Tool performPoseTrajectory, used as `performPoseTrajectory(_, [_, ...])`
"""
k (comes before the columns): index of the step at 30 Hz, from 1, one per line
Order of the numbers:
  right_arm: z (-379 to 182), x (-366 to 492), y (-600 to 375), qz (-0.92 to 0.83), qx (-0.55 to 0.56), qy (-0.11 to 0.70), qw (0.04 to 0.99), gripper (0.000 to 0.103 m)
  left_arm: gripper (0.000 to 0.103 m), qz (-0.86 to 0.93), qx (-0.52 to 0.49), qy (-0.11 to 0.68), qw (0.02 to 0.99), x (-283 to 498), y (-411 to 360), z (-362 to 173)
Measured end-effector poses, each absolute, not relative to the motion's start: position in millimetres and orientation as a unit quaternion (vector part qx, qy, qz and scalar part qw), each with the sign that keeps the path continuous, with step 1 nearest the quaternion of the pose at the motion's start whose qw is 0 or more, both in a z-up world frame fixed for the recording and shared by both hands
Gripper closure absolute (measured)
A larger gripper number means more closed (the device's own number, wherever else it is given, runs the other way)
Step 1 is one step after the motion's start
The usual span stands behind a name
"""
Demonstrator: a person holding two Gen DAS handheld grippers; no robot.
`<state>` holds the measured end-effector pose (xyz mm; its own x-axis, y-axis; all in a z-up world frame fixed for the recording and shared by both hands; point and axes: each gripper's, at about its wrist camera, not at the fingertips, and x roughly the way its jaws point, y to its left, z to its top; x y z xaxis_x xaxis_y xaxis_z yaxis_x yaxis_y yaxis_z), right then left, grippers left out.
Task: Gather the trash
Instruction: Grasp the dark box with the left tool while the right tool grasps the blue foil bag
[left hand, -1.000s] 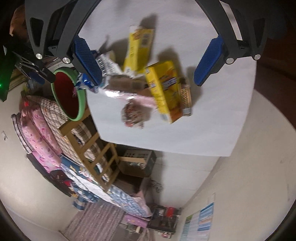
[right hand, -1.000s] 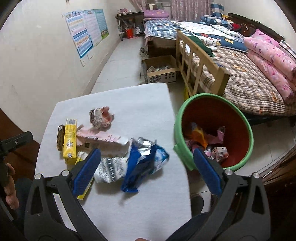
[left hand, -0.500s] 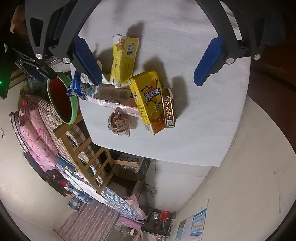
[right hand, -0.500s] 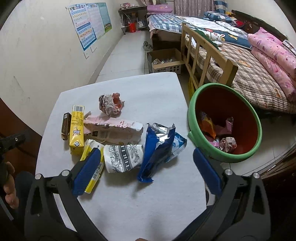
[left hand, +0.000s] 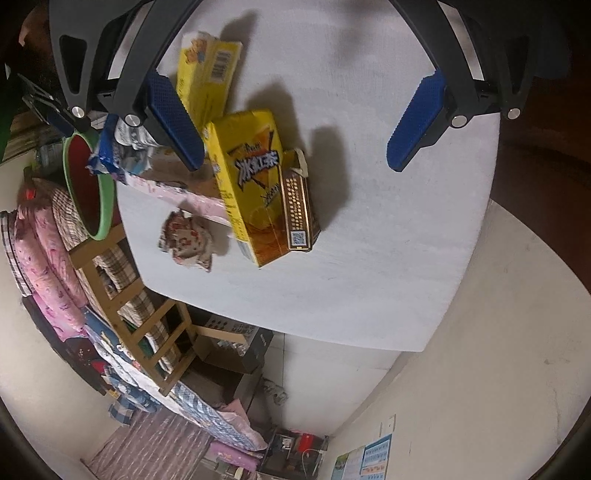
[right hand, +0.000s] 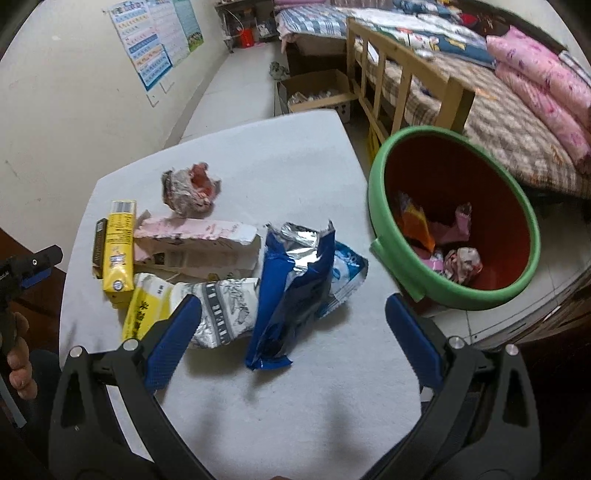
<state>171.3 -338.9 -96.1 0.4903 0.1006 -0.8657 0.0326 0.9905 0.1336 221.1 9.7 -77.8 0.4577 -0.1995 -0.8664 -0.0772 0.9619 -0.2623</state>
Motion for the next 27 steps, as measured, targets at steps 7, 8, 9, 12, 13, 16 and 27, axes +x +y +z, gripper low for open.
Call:
performPoseTrajectory(7, [-122,193,-340,0.013,0.084,0.526,0.846,0.009,0.009,-0.036,-0.128,0.537,0.833,246,6,-101])
performPoseTrajectory(8, [-125,196,-340,0.013,0.085,0.53,0.844,0.01,0.009,-0.035,-0.127,0.538,0.832,249,6,-104])
performPoseTrajectory(9, [-127,199,-339,0.013,0.085,0.533,0.842,0.013,0.009,-0.034,-0.126,0.541,0.831,255,5,-108])
performPoseTrajectory(12, [-135,207,-338,0.013,0.083,0.542,0.836,0.017,0.009,-0.021,-0.118,0.548,0.827,264,5,-118])
performPoseTrajectory(13, [-136,208,-339,0.013,0.085,0.543,0.835,0.018,0.01,-0.018,-0.119,0.55,0.826,267,6,-121])
performPoseTrajectory(16, [-138,214,-342,0.009,0.092,0.541,0.836,0.02,0.014,-0.01,-0.137,0.55,0.824,268,12,-127])
performPoseTrajectory(27, [-148,223,-347,0.014,0.114,0.543,0.832,0.041,0.056,-0.011,-0.152,0.568,0.809,271,21,-153])
